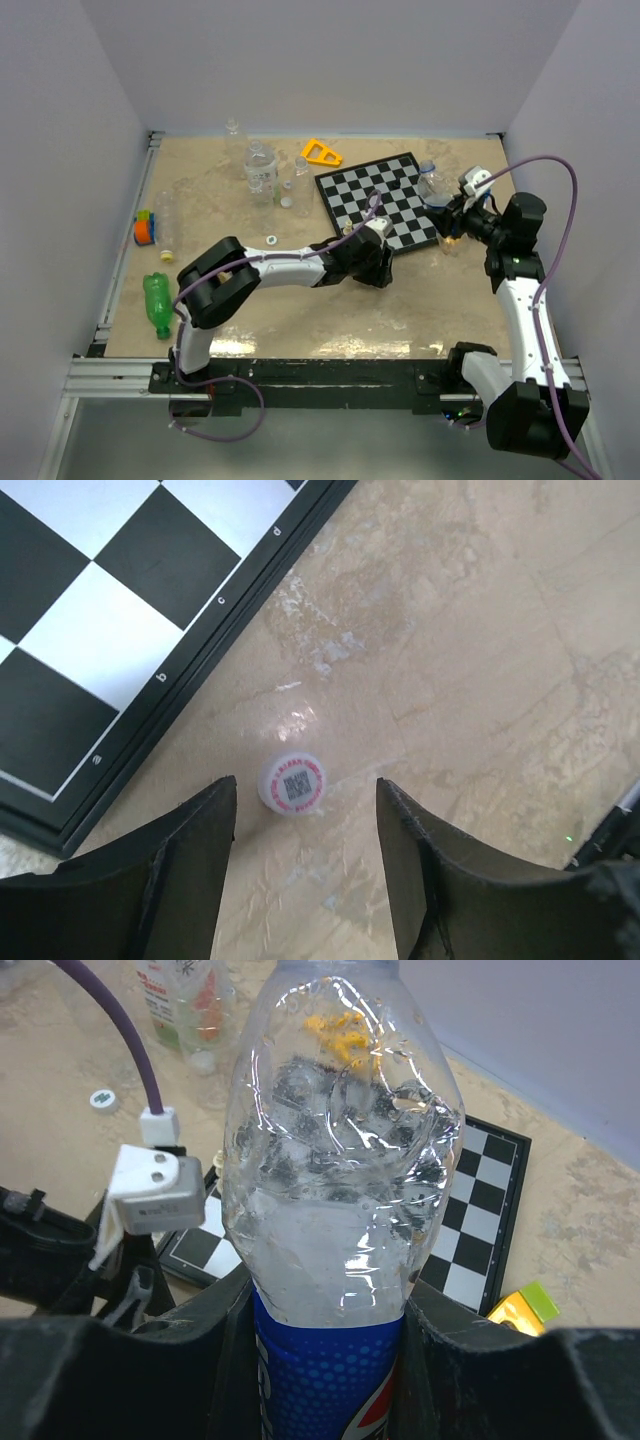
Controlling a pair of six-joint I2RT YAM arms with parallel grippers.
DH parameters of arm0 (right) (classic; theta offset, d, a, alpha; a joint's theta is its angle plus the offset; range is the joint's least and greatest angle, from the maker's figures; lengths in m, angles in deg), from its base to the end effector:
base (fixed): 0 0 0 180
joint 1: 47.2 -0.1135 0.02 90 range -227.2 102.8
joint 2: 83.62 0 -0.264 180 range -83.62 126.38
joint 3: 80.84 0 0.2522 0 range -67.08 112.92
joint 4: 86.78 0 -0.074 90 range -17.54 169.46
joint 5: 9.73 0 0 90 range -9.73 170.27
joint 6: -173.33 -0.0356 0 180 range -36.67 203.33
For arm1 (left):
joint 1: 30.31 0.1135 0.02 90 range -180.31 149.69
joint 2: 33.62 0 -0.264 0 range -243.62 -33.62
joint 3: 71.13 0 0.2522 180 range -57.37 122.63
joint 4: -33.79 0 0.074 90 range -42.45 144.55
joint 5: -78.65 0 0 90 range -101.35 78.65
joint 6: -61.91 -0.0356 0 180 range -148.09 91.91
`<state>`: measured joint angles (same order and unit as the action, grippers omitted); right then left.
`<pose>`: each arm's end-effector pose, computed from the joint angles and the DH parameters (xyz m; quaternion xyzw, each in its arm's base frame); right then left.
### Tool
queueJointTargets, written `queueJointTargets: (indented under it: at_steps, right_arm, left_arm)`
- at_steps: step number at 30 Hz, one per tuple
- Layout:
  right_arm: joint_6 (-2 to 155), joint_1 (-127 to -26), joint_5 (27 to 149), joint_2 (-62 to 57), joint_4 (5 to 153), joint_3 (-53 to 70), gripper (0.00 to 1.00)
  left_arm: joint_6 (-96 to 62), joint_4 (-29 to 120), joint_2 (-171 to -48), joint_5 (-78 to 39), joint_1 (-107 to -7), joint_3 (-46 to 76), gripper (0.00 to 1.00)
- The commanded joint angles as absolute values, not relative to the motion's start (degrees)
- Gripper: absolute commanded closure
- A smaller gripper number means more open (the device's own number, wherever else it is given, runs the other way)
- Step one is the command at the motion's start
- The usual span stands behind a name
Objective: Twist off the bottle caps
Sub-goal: Place the bottle cap at the center of the board.
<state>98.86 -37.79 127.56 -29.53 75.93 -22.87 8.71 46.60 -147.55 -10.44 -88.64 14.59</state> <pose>0.2137 -0.0089 0.3216 -0.2866 0.7046 0.1848 0.6223 0.2273 -0.3674 0.1637 0.1667 0.8946 -0.3011 0.2850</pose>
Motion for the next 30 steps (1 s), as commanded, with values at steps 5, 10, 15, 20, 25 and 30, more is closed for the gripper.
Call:
queueJointTargets:
  at_steps: [5,10,15,20,25,30]
  right_arm:
    - [101.7,-37.5,132.9,-30.6,76.3,-23.1,0.84]
    - [107.3,-37.8,139.6,-30.6,73.0,-23.0,0.84]
    - [115.2,-41.9,145.0,-27.3,65.9,-20.2,0.85]
    - [111.7,-52.1,140.1,-25.4,69.5,-20.3,0.85]
    - [109.8,-57.0,139.2,-23.1,71.0,-19.6,0.85]
    - [105.9,-59.8,140.3,-21.5,74.1,-19.8,0.84]
  left_arm:
    - [6.3,42.8,-124.4,-10.4,-88.9,1.3,0.37]
    - [1.7,40.1,-104.9,-9.7,-88.9,-12.8,0.36]
    - [-4.2,35.5,-90.1,-9.0,-88.8,-23.2,0.11]
    - [-6.5,22.3,-81.5,-12.9,-88.5,-33.3,0.0]
    - [-6.6,19.7,-81.3,-14.1,-88.4,-35.4,0.0]
    - [-4.9,14.4,-86.2,-17.8,-88.7,-35.9,0.0]
